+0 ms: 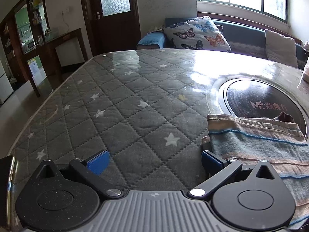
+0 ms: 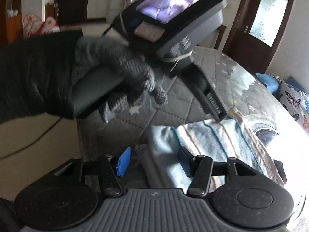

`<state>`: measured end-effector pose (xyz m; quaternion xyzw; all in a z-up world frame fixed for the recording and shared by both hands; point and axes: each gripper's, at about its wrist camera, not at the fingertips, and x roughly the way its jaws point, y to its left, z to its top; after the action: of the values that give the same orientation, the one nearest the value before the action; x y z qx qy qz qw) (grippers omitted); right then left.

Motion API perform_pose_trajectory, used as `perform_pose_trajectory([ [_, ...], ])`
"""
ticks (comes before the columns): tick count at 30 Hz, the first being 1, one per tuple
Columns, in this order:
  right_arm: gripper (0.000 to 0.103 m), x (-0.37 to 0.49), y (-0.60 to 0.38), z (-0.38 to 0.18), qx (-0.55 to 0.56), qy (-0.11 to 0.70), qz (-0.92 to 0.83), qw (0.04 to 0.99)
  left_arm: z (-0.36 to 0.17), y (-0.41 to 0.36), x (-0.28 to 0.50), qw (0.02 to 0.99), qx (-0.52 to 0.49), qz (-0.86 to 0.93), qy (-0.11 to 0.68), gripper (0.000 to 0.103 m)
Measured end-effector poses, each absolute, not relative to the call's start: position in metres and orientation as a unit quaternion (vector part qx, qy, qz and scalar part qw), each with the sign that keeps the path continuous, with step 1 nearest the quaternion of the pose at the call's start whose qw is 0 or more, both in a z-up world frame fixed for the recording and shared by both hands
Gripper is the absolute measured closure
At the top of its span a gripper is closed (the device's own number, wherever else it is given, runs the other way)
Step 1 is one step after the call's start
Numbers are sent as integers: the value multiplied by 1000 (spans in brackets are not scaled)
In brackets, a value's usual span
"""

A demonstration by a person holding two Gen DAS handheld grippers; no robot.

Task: Fold clothes

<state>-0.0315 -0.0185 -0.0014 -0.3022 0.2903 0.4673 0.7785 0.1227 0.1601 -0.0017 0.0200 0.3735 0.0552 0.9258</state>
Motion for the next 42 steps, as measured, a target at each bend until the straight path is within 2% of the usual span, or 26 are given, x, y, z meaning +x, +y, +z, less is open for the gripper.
perform_pose_trajectory([
  [6,50,-41,-16,-12,-330,279,453,780,-2,160,119,923,12,50,381,0],
  [8,58,-42,-15,-12,-334,276,446,783,-3,161,118,921,3,48,385,0],
  [12,67,-42,-17,-11,-328,277,441,788,-3,163,116,918,-14,43,393,0],
  [14,79,-40,-20,-7,-317,280,442,791,-2,164,114,917,-28,37,396,0],
  [20,90,-36,-29,4,-283,287,444,801,3,169,109,909,-87,7,407,0],
  [30,93,-31,-58,32,-231,280,449,817,-2,185,103,870,-234,-52,430,1],
  [34,93,-24,-53,36,-225,275,449,820,-2,186,100,858,-269,-74,431,8],
  [36,93,-21,-55,38,-223,273,450,820,-2,184,100,855,-276,-82,432,15],
  [42,93,-17,-62,44,-216,267,453,823,-6,181,99,834,-316,-120,436,24],
])
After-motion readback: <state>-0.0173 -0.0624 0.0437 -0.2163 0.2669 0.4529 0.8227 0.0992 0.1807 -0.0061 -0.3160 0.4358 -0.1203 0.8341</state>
